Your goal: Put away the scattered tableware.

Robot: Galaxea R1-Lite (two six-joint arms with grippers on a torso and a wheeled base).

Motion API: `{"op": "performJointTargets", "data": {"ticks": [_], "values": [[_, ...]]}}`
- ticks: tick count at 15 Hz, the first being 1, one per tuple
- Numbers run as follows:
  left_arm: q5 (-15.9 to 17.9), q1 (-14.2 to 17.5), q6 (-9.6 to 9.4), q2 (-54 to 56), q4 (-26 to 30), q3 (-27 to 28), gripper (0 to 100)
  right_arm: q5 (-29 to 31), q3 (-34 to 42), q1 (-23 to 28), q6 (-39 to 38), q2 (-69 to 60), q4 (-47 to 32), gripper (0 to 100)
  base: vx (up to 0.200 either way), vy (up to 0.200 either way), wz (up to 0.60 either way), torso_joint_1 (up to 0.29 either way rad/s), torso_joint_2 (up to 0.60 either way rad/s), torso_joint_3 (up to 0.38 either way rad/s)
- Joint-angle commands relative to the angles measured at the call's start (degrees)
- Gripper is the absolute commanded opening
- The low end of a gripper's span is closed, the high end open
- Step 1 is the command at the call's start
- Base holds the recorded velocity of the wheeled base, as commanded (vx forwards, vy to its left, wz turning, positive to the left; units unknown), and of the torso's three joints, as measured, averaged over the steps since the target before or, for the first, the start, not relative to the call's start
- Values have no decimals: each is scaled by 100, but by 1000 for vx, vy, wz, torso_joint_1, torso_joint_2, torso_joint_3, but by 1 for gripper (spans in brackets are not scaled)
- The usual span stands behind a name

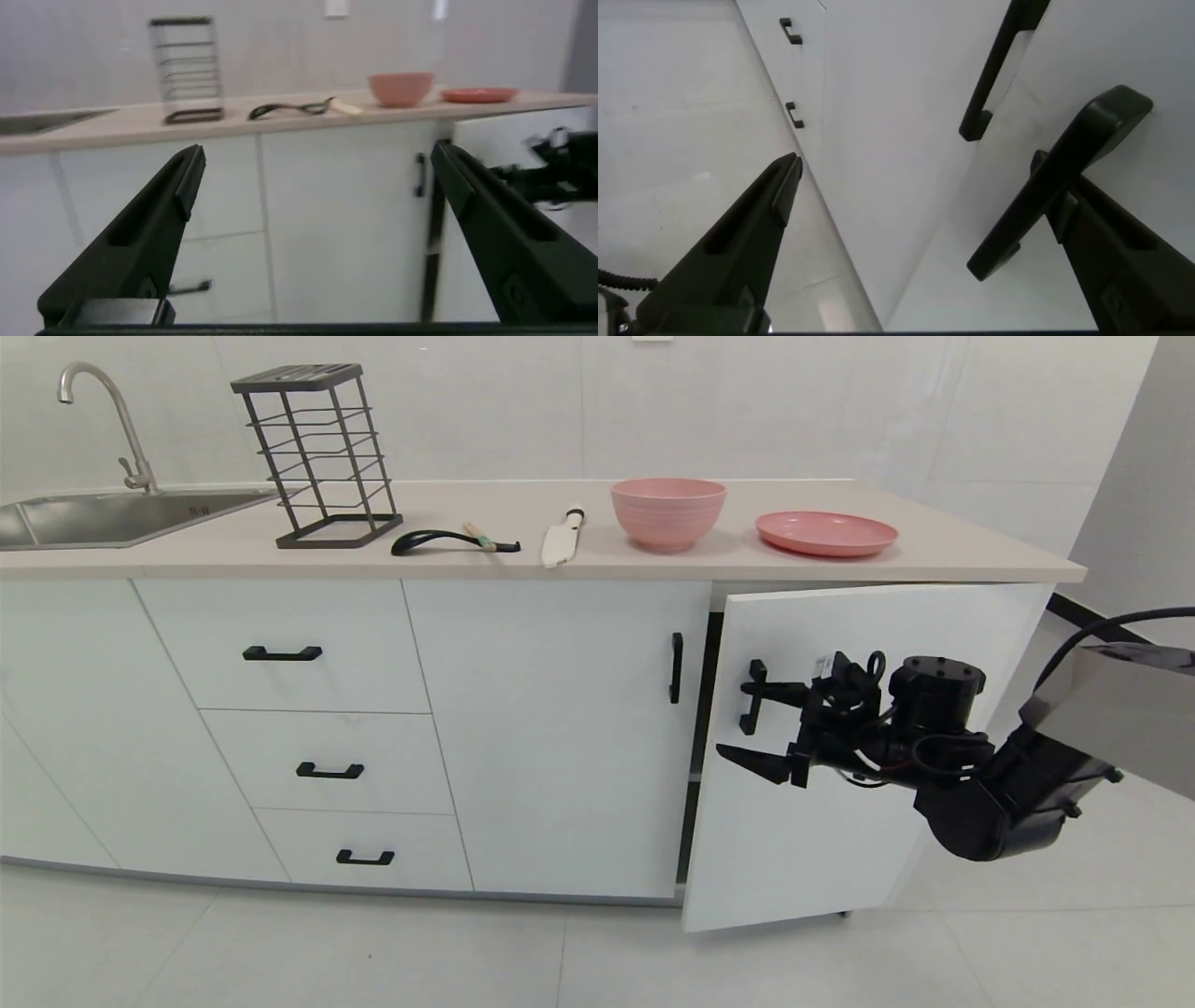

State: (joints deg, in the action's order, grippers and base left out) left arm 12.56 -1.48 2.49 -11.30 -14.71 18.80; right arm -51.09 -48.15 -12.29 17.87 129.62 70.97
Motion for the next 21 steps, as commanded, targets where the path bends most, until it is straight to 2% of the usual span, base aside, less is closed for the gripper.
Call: {"op": "performJointTargets", "data": {"ticks": [1,2,3,4,5,6,7,8,9,11,13,15,17,20,21], "values": [[1135,-1021,252,-2263,-453,608,100,-68,544,25,23,-508,-5,100,0,0,0,0,0,0],[1179,-1698,129,-3089,-726,722,100,-156,790,16,50,-684,-5,100,0,0,0,0,0,0],[1170,-2577,-134,-4047,-1262,889,100,-164,1010,16,85,-816,-5,100,0,0,0,0,0,0],[1170,-2964,-293,-4855,-1763,1135,100,-164,1141,16,138,-895,-5,100,0,0,0,0,0,0],[1179,-3104,-460,-5761,-2176,1522,100,-164,1265,16,164,-921,-5,100,0,0,0,0,0,0],[1179,-3394,-846,-7132,-2580,2225,100,-164,1423,16,173,-1000,31,100,0,0,0,0,0,0],[1179,-3518,-1066,-8248,-2826,2831,100,-173,1555,25,190,-1009,127,100,0,0,0,0,0,0],[1197,-3676,-1136,-8977,-3002,3183,100,-182,1642,25,190,-1009,215,100,0,0,0,0,0,0],[1197,-3904,-1101,-9830,-3292,3657,100,-182,1792,25,190,-1009,303,100,0,0,0,0,0,0],[1179,-4089,-987,-10937,-3855,4457,100,-200,1889,60,199,-1009,321,100,0,0,0,0,0,0],[1153,-4124,-969,-11447,-3864,5099,100,-296,1880,86,199,-992,417,100,0,0,0,0,0,0],[1153,-4115,-1110,-11684,-3855,5354,100,-305,1906,95,199,-974,435,100,0,0,0,0,0,0],[1153,-4133,-1145,-11772,-3855,5441,100,-305,1897,113,208,-974,435,100,0,0,0,0,0,0],[1056,-4115,-1145,-12203,-3837,6320,100,-305,1906,121,208,-983,444,100,0,0,0,0,0,0],[1038,-4106,-1145,-12264,-3837,6435,100,-305,1906,121,208,-983,444,100,0,0,0,0,0,0]]}}
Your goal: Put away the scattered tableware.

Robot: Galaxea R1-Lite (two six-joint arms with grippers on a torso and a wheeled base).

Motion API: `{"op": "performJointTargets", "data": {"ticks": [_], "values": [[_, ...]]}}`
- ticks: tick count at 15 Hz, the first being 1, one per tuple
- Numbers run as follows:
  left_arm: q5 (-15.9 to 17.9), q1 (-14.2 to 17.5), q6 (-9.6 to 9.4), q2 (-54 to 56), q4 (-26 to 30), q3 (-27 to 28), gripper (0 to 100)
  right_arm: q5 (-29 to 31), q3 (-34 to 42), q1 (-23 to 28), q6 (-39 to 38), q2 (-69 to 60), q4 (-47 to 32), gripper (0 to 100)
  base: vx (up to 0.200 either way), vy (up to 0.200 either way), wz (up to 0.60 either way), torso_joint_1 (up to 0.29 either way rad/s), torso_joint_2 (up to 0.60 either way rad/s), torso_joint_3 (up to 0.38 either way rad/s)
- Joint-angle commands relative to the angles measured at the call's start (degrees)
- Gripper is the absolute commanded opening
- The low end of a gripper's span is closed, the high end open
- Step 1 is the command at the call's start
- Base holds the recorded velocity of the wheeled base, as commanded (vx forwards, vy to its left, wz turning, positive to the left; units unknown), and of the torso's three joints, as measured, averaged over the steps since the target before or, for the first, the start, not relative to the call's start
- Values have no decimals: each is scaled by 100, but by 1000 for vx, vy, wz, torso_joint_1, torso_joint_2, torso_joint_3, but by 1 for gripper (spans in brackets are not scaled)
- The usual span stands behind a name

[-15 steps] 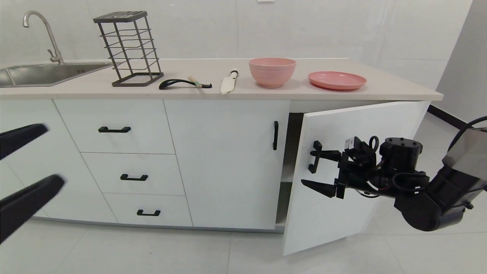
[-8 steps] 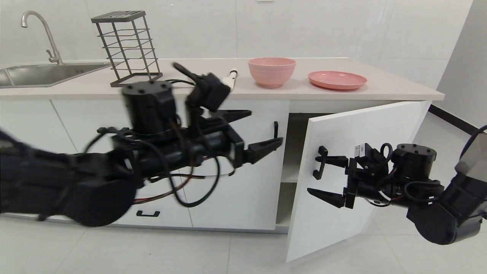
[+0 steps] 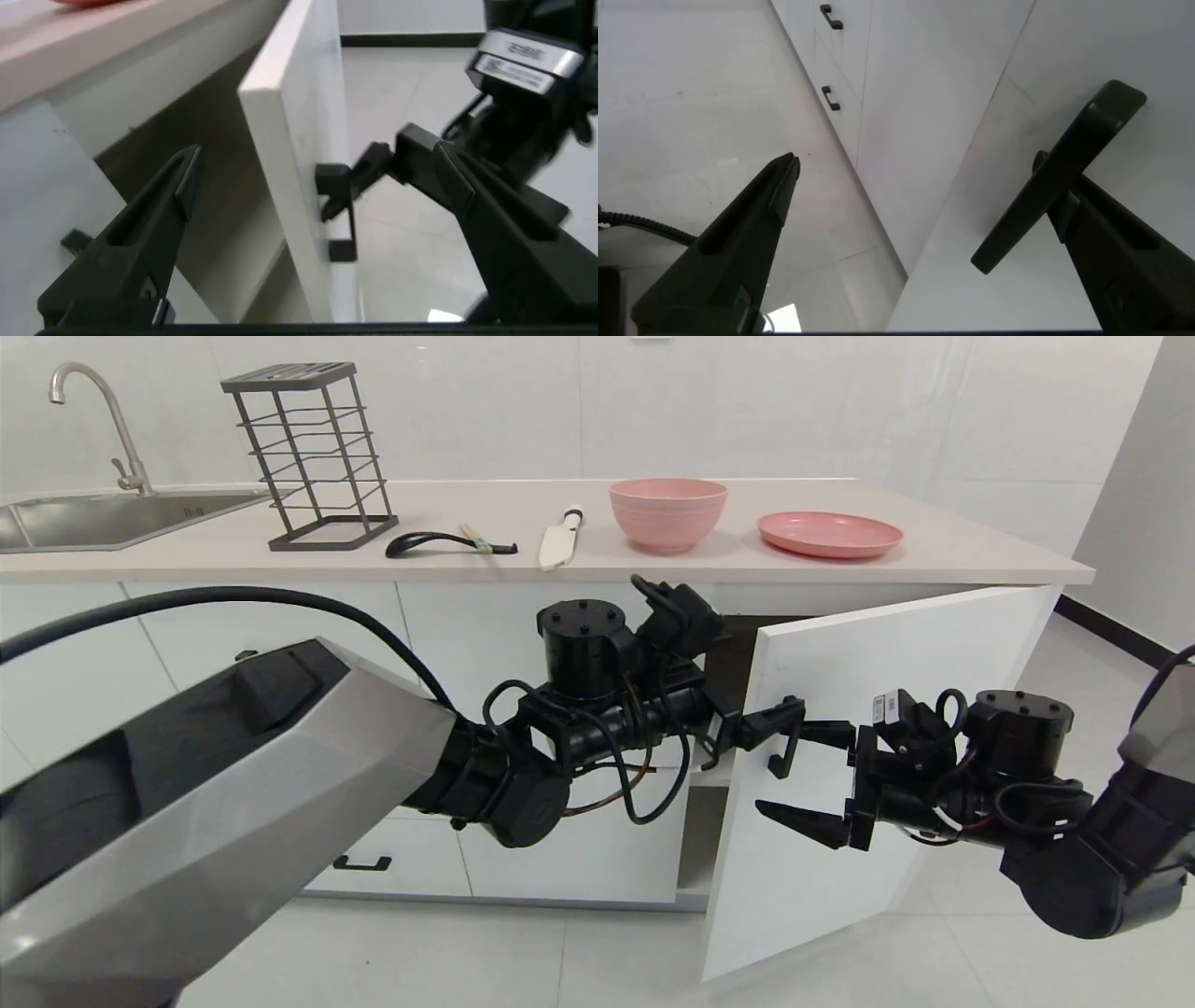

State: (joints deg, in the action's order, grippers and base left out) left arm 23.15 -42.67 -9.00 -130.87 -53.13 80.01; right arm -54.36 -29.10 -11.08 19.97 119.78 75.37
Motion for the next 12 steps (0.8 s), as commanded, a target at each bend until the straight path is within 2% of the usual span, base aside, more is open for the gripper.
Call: {"op": "performJointTargets", "data": {"ticks": [1,4,7,9,12], "values": [[-127,22,3,-405,22,490,100,22,1,9,-2,1,-5,100,0,0,0,0,0,0],[-153,4,3,-475,4,542,100,22,10,9,-2,-8,-5,100,0,0,0,0,0,0],[120,-233,-6,-484,4,533,100,13,10,89,-2,-17,4,100,0,0,0,0,0,0],[128,-356,-6,-484,22,533,100,-31,97,291,51,-34,-5,100,0,0,0,0,0,0],[120,-356,-6,-475,39,533,100,-136,335,563,157,-210,4,100,0,0,0,0,0,0]]}}
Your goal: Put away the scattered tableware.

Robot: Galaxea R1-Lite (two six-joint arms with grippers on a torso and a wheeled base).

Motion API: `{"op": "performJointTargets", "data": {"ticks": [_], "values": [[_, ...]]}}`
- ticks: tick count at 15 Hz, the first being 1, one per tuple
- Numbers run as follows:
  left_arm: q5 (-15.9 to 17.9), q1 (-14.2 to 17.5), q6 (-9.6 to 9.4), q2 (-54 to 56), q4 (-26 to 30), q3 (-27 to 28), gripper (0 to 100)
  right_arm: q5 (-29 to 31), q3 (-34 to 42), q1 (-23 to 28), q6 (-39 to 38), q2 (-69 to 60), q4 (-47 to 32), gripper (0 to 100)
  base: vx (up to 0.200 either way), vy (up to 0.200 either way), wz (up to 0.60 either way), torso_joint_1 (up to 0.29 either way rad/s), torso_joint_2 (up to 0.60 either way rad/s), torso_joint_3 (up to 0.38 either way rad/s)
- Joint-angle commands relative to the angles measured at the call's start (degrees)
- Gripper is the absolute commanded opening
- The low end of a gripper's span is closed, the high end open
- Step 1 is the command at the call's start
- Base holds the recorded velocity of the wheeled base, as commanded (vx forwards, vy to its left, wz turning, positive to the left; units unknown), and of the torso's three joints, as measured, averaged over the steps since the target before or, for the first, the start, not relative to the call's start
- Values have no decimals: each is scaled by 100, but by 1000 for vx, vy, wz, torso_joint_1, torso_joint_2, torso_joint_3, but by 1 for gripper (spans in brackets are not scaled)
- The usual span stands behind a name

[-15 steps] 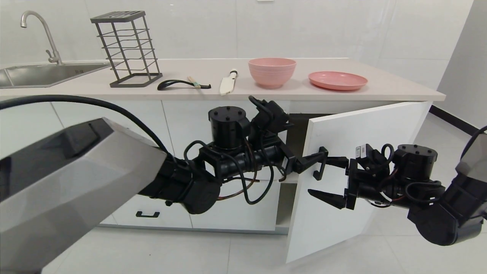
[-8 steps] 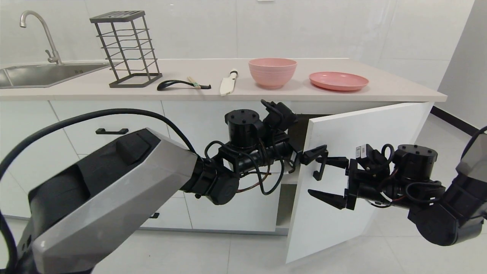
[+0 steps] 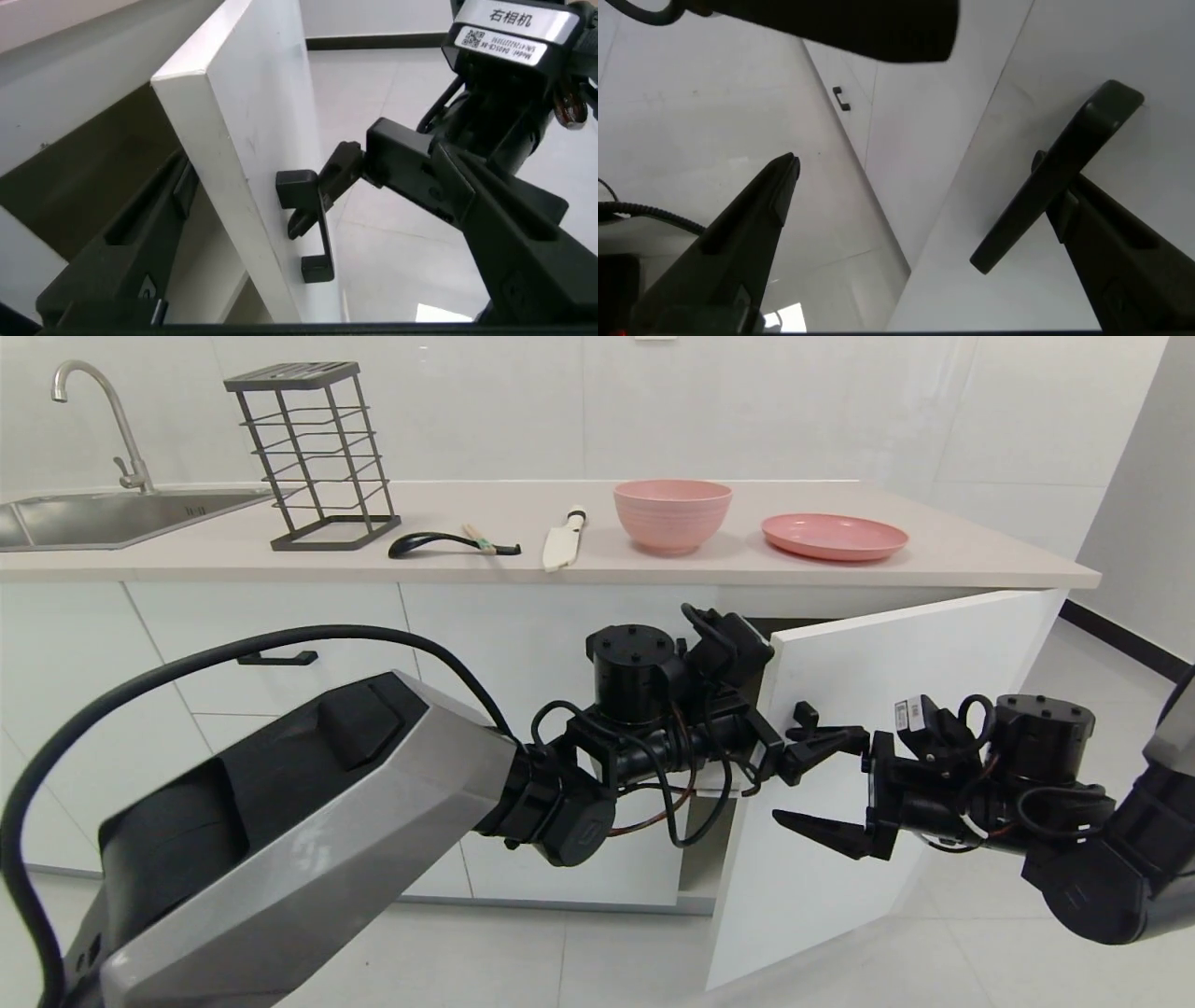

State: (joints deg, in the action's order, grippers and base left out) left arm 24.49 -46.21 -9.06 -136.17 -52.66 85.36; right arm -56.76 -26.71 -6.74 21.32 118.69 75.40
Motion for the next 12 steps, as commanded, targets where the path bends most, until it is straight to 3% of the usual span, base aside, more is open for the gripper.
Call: {"op": "performJointTargets", "data": {"ticks": [1,10,12], "values": [[-15,-2,0,55,-7,-2,100,95,184,182,21,-118,1,100,0,0,0,0,0,0],[-15,25,0,-41,107,-2,100,95,342,586,30,-513,1,100,0,0,0,0,0,0],[-6,-19,0,-94,195,-2,100,95,-45,1175,-14,-1322,1,100,0,0,0,0,0,0]]}}
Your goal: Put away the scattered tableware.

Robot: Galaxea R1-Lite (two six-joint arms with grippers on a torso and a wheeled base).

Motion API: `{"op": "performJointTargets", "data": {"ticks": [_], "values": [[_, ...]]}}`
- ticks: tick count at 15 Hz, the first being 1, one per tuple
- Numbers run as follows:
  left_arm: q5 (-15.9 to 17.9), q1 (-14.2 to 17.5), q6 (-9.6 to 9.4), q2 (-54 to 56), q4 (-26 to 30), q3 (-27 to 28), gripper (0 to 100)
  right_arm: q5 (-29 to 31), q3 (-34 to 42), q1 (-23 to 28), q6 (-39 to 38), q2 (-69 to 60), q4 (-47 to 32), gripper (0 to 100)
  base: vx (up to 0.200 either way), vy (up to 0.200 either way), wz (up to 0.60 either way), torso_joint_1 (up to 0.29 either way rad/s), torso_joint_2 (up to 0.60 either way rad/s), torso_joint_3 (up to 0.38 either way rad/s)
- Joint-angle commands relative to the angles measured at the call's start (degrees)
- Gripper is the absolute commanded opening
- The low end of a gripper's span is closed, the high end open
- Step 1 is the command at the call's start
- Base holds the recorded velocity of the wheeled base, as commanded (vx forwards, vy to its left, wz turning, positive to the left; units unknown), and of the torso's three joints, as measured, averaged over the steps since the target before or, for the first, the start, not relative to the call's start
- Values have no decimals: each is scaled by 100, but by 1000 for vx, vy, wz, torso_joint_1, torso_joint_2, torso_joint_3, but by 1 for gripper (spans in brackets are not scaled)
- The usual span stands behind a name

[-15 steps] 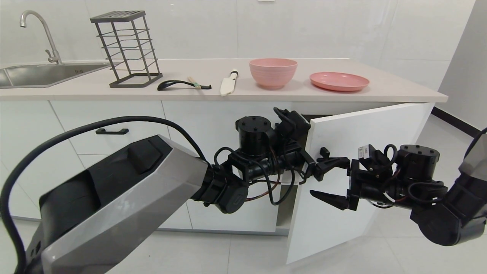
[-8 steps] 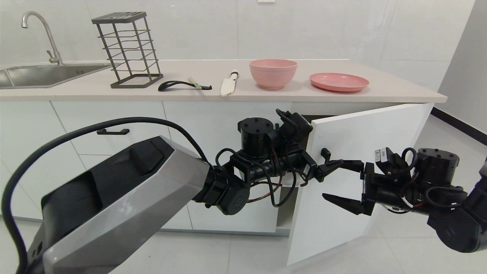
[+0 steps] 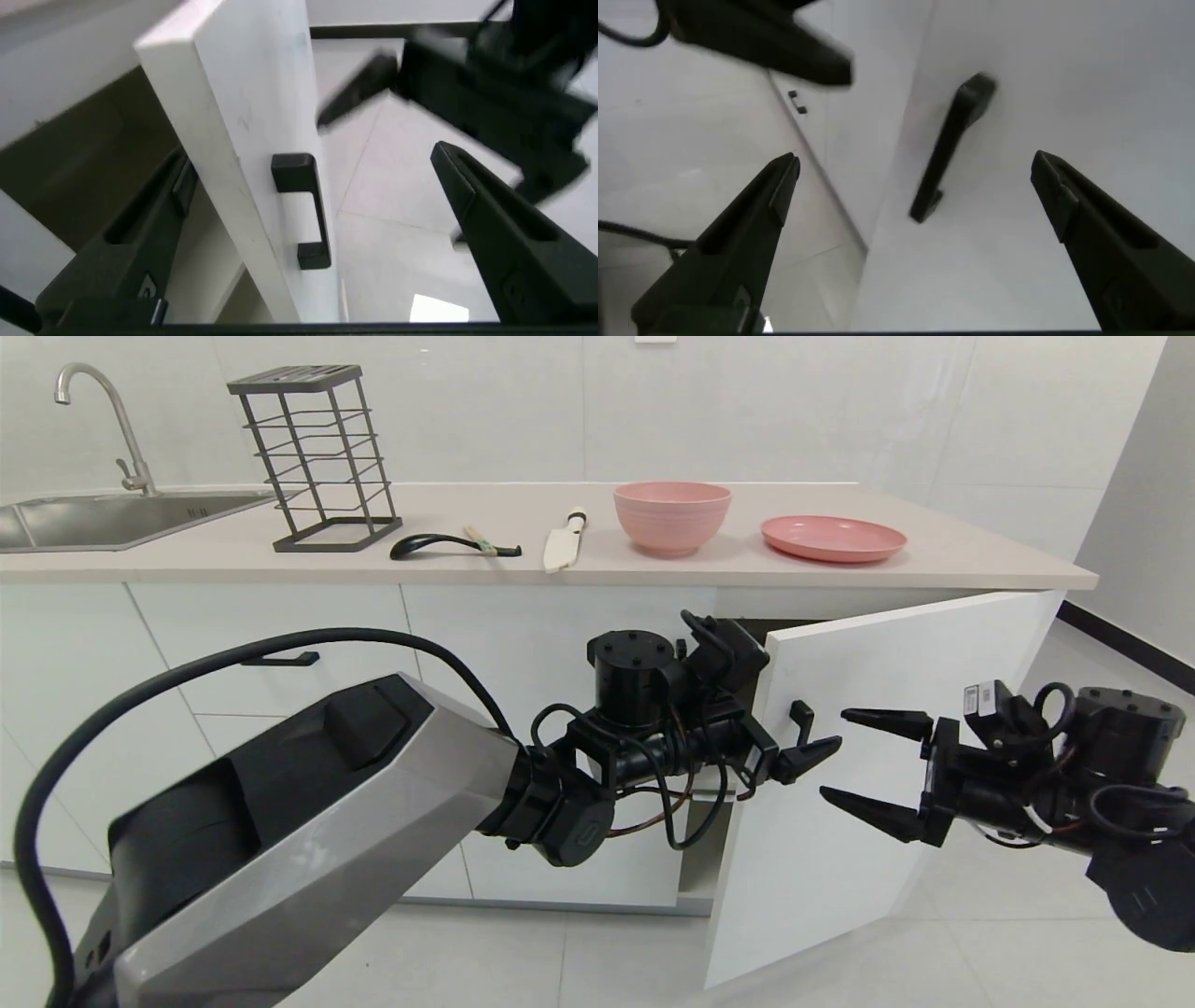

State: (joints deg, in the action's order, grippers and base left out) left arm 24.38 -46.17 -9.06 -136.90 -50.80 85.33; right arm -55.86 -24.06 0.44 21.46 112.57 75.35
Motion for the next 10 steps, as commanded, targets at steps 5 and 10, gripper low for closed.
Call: {"op": "performJointTargets", "data": {"ticks": [5,10], "values": [[84,-358,36,41,211,-8,100,49,-2041,3964,-555,-3584,76,100,0,0,0,0,0,0],[313,-1843,326,-38,-97,-70,100,49,-2050,4272,-660,-4436,402,100,0,0,0,0,0,0]]}}
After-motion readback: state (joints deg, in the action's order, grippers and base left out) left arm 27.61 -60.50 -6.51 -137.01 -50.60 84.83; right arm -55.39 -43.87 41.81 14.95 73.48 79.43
